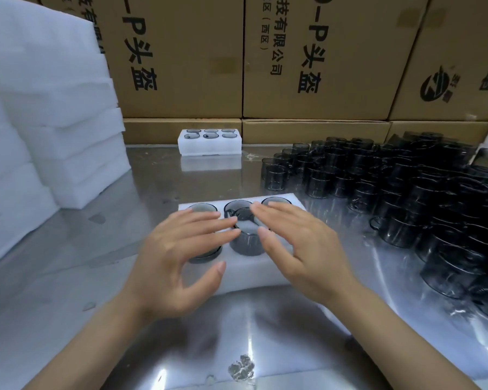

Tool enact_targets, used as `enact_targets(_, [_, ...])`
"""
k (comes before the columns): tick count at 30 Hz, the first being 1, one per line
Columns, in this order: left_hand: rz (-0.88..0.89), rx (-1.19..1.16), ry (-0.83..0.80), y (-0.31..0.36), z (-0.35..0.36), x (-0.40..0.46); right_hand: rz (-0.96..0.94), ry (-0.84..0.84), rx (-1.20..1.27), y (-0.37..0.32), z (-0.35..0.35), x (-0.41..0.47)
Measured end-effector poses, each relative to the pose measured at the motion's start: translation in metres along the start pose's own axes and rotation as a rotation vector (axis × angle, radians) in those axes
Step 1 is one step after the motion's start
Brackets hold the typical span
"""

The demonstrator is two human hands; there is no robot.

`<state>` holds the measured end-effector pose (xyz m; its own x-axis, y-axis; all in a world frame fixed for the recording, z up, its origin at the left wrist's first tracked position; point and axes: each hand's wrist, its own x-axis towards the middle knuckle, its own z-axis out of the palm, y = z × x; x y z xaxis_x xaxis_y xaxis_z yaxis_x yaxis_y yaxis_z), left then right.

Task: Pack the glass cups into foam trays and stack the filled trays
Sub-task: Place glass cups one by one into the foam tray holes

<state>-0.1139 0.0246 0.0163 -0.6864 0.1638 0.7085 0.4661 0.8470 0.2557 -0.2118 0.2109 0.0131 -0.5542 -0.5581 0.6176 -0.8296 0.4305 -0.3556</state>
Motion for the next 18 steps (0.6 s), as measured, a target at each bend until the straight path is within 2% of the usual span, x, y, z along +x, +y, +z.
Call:
enact_targets(5, [-0.073, -0.052, -0.044, -0.004, 0.002, 0.001, 0.064, -0.101, -0.02, -0.003, 0.002, 0.001])
enact_targets(11, [-0.017, 0.082, -0.073, -0.003, 0.009, -0.004, -0.015, -0.284, -0.21, -0.004, 0.003, -0.01])
enact_targets(15, [-0.031, 0.083, -0.061, -0.004, 0.011, -0.003, -0.022, -0.285, -0.248, -0.007, 0.006, -0.009])
enact_targets(18, [-0.042, 0.077, -0.094, -0.004, 0.015, -0.004, -0.014, -0.265, -0.184, -0.001, 0.007, -0.008])
